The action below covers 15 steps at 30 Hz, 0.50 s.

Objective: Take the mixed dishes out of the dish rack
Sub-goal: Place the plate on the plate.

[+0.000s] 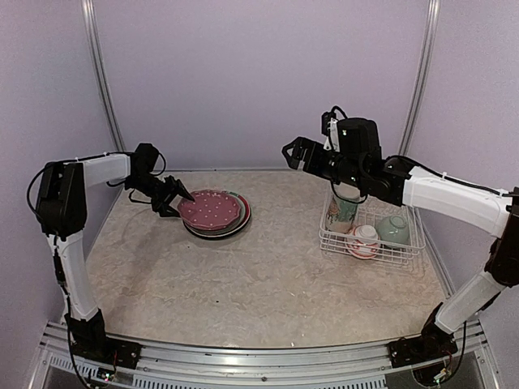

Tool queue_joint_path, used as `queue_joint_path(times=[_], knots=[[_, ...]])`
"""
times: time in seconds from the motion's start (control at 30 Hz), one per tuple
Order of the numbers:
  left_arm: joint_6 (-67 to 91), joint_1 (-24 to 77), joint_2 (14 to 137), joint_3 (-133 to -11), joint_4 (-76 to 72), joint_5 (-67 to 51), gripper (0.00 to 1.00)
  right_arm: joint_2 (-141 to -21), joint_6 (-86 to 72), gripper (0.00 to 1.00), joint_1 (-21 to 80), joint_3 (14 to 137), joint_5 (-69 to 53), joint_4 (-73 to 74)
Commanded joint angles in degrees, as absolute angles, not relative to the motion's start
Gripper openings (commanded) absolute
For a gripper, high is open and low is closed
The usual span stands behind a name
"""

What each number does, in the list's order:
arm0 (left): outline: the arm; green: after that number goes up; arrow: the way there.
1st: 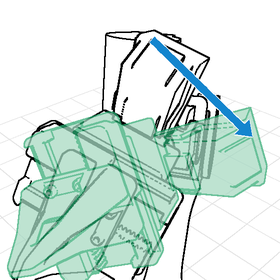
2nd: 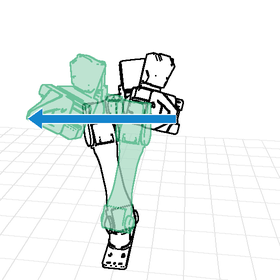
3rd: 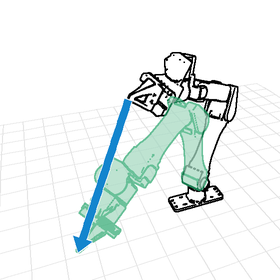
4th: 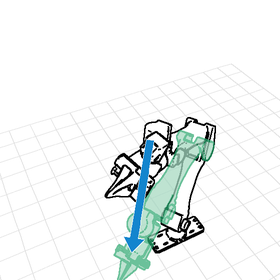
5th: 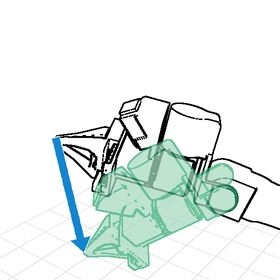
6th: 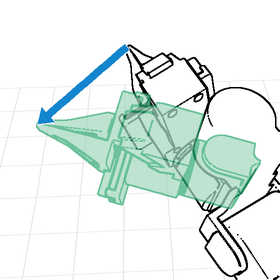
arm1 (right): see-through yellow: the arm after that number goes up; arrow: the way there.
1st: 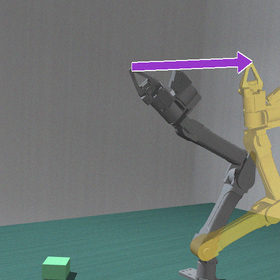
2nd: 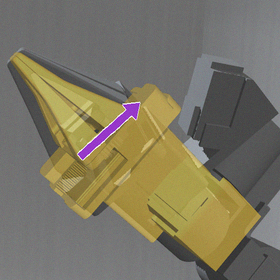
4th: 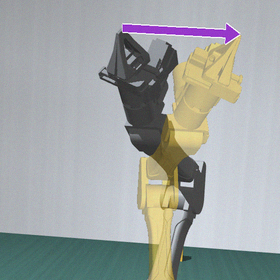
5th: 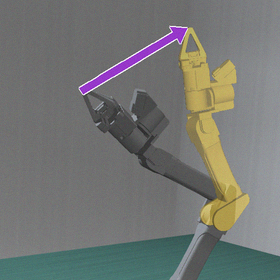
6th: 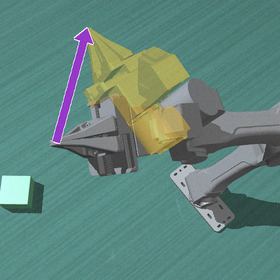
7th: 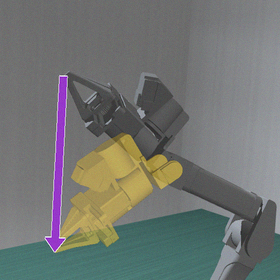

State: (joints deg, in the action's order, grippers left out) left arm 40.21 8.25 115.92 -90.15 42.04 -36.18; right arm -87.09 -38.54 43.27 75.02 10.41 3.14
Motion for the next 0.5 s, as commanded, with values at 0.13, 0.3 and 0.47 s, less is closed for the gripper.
queue_joint_path(times=[0.13,0.3,0.47], knots=[[39.12,8.7,115.21,-92.33,43.53,-33.21,0.73,-85.26,-38.88,1.0,44.67,74.3,11.29,2.86],[38.93,8.94,115.14,-92.29,42.56,-34.26,0.74,-85.58,-38.95,1.0,45.16,74.72,11.59,2.99],[38.53,9.72,114.57,-92.03,42.39,-33.03,0.76,-86.66,-38.32,1.0,45.49,76.37,12.63,5.73]])
